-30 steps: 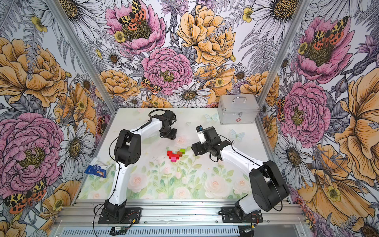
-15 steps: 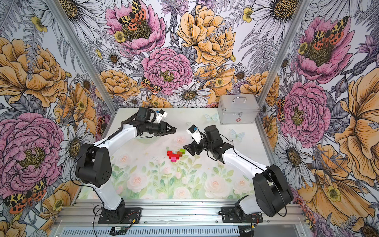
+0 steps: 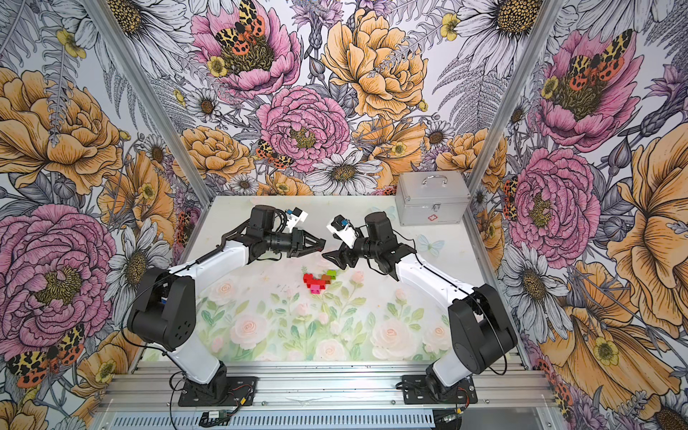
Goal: Assemble the letter v with lego
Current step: Pick up the lego brick from the center of the board.
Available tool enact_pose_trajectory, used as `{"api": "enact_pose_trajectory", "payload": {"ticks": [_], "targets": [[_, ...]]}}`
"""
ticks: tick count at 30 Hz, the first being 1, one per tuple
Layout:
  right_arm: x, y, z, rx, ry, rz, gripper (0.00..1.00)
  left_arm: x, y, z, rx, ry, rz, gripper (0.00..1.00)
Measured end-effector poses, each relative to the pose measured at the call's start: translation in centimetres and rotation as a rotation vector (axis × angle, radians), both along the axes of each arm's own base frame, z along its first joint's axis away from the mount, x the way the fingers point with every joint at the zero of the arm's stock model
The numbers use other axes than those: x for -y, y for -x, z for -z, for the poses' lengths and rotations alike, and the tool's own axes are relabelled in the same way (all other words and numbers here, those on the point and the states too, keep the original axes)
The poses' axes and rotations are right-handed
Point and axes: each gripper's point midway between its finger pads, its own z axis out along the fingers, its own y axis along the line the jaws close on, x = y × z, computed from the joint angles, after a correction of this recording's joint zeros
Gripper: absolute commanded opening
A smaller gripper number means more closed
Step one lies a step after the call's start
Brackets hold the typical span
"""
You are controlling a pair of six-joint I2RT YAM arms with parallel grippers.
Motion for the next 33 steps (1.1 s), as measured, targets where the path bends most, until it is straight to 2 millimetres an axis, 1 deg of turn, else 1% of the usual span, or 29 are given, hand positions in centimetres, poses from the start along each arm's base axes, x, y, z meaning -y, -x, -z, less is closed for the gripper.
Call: {"api": "enact_pose_trajectory", "payload": {"ticks": [2, 6, 9, 10, 13, 17, 19, 21, 25, 26, 29, 30, 31, 32, 33], "targets": [[-0.3, -0.2, -0.1, 0.004, 0.008, -0.014, 0.78, 0.3, 0.0, -0.3, 0.003, 0.009, 0.003, 0.23], [-0.9, -0.8, 0.1, 0.007, 0.031, -0.032, 0.72, 1.3, 0.7, -0.5, 0.006, 0.019, 0.028, 0.23], [-1.0, -1.1, 0.6, 0.003, 0.050, -0.042, 0.62, 1.8, 1.0, -0.7, 0.012, 0.023, 0.040, 0.24], [-1.0, -1.1, 0.9, -0.001, 0.058, -0.045, 0.57, 1.8, 0.9, -0.7, 0.015, 0.024, 0.041, 0.24], [-1.1, -1.2, 1.7, -0.021, 0.070, -0.051, 0.50, 1.9, 1.0, -0.7, 0.016, 0.024, 0.042, 0.24], [-1.2, -1.1, 1.9, -0.032, 0.073, -0.060, 0.41, 1.9, 0.9, -0.8, 0.018, 0.026, 0.041, 0.24], [-1.2, -1.0, 1.9, -0.033, 0.073, -0.062, 0.39, 1.9, 0.9, -0.8, 0.009, 0.028, 0.038, 0.24], [-1.2, -1.0, 1.9, -0.029, 0.077, -0.065, 0.35, 1.9, 0.9, -0.8, -0.012, 0.028, 0.030, 0.25], [-1.3, -0.9, 2.0, -0.028, 0.082, -0.066, 0.29, 1.9, 0.9, -0.8, -0.028, 0.029, 0.024, 0.27], [-1.4, -0.9, 2.0, -0.028, 0.083, -0.066, 0.26, 1.9, 0.9, -0.8, -0.029, 0.029, 0.024, 0.28], [-1.5, -0.7, 2.0, -0.028, 0.083, -0.071, 0.24, 1.9, 0.9, -0.8, -0.029, 0.029, 0.024, 0.28], [-1.6, -0.7, 2.0, -0.028, 0.083, -0.072, 0.24, 1.9, 0.9, -0.8, -0.029, 0.029, 0.024, 0.30], [-1.5, -0.7, 2.1, -0.028, 0.084, -0.070, 0.23, 1.9, 0.9, -0.8, -0.029, 0.029, 0.024, 0.36], [-1.6, -0.7, 2.1, -0.029, 0.084, -0.069, 0.23, 1.9, 0.9, -0.7, -0.029, 0.029, 0.023, 0.45], [-1.5, -0.7, 2.1, -0.035, 0.083, -0.064, 0.22, 1.9, 0.9, -0.8, -0.024, 0.029, 0.024, 0.57]]}}
